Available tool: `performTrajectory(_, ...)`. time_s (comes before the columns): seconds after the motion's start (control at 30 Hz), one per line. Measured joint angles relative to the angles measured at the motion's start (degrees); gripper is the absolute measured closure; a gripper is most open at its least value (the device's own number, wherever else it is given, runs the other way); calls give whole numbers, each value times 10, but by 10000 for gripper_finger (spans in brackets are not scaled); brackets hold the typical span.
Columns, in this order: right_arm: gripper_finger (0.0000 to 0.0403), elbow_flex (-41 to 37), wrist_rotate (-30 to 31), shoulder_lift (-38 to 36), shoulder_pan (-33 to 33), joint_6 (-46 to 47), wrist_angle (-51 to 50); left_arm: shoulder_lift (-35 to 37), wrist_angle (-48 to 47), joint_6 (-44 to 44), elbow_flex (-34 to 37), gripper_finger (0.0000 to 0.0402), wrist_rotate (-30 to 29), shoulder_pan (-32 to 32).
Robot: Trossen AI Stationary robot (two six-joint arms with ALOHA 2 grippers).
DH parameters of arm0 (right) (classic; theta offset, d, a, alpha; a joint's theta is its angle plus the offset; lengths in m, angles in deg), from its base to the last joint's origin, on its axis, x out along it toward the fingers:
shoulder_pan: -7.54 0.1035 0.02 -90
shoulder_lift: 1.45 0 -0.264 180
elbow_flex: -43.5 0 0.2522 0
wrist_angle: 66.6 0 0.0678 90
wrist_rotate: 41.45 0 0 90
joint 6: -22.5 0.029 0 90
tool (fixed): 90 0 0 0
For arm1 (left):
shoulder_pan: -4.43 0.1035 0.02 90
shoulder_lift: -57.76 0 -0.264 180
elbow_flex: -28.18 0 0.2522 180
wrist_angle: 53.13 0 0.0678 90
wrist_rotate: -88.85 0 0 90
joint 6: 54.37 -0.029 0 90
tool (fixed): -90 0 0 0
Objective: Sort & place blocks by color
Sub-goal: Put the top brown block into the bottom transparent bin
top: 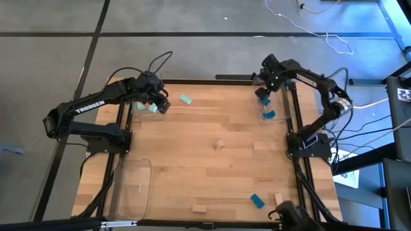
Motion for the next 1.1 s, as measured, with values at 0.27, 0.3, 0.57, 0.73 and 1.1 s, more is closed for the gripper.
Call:
performTrajectory(0.27, 144, 32, -235, -139, 76, -149, 8, 0, -1, -5, 0, 238, 0, 0)
performTrajectory(0.3, 144, 32, -275, -156, 89, -177, 8, 0, -1, -11, 0, 238, 0, 0)
performTrajectory(0.57, 144, 33, -286, -213, 215, -246, 17, 0, -1, -71, 0, 238, 73, 0)
performTrajectory(0.73, 144, 33, -229, -200, 281, -220, 19, -1, 0, -163, 0, 238, 116, -9)
performTrajectory(1.1, 144, 33, -214, -182, 324, -218, 21, -8, 73, -267, 0, 238, 163, -92)
